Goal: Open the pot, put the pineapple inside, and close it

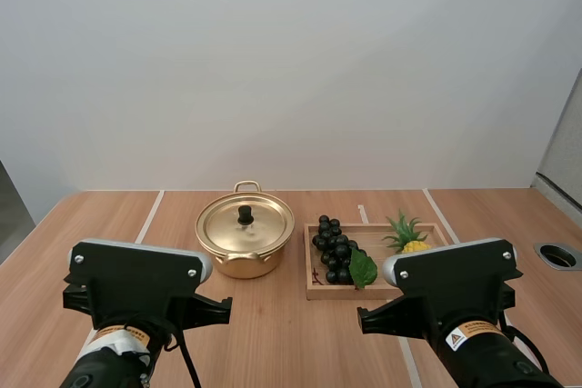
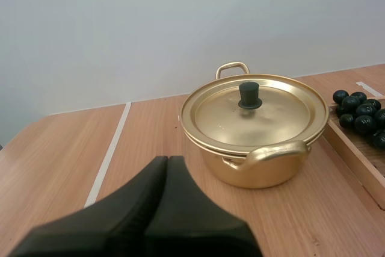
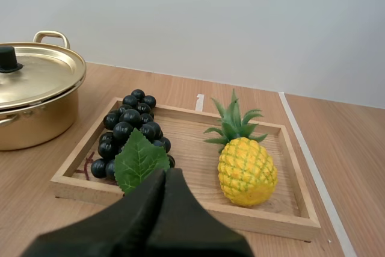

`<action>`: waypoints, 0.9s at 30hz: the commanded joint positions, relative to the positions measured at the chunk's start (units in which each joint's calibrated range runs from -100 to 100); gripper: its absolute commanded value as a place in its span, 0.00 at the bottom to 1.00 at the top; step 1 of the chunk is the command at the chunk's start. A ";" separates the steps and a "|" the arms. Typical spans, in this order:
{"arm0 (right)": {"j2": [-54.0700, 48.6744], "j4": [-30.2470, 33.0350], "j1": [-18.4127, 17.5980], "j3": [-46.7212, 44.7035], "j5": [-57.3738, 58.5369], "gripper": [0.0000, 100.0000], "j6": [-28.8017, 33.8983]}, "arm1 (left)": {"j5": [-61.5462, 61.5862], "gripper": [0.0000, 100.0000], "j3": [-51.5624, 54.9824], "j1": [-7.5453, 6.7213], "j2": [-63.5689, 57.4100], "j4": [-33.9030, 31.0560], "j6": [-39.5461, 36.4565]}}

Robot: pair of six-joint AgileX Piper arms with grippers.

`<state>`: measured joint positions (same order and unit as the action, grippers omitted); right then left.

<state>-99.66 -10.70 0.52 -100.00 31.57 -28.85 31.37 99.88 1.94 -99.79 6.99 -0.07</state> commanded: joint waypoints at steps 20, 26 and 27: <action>-0.34 15.26 0.42 0.00 -0.09 0.00 15.01 | -11.31 0.00 0.12 -3.07 -0.21 -4.67 -6.11; -0.34 15.26 0.40 0.00 -0.45 0.00 15.01 | -15.59 0.00 0.12 -3.07 -0.21 -4.67 -4.45; -0.34 15.26 0.40 0.00 -0.45 0.00 15.01 | -16.42 0.00 0.12 -3.07 -0.21 -4.67 -4.45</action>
<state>-99.66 3.81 0.73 -100.00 32.15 -14.23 18.08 100.00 -0.80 -99.79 2.74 -4.92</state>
